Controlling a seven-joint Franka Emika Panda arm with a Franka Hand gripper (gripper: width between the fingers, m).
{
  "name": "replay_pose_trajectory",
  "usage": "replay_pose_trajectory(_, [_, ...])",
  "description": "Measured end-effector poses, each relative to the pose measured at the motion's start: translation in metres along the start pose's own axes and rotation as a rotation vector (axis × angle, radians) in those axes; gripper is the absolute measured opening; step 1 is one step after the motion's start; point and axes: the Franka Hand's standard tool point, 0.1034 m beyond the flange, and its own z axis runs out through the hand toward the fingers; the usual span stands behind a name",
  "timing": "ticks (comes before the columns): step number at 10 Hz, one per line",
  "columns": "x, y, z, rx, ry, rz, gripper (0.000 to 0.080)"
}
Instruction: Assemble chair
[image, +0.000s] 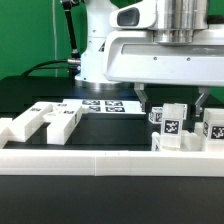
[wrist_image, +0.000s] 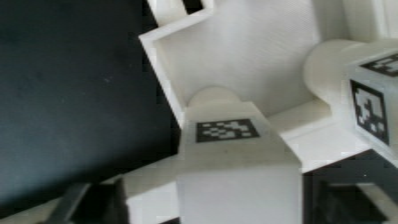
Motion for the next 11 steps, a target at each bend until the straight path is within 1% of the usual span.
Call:
replay_pose_trajectory(1, [0.0000, 0.0000, 0.0000, 0.000, 0.000, 0.017, 0.0364])
replay_pose_trajectory(2, [0.0000, 0.0000, 0.0000, 0.000, 0.000, 0.036, 0.0289])
replay_pose_trajectory(3, [0.0000, 0.0000, 0.0000, 0.000, 0.000, 0.036, 0.0289])
replay_pose_trajectory(5, [-0.0001, -0.0002, 0.0002, 0.001, -0.001, 0.162, 0.0289])
replay_pose_trajectory(8, [0.0007, -0.0006, 0.0011, 0.019, 0.006, 0.509, 0.0289])
replay_pose_trajectory(10, [-0.0004, -0.0028, 0.0014, 0.022, 0.006, 0.675, 0.0291])
replay_pose_trajectory(11, [-0.0006, -0.0037, 0.0017, 0.027, 0.007, 0.806, 0.0291])
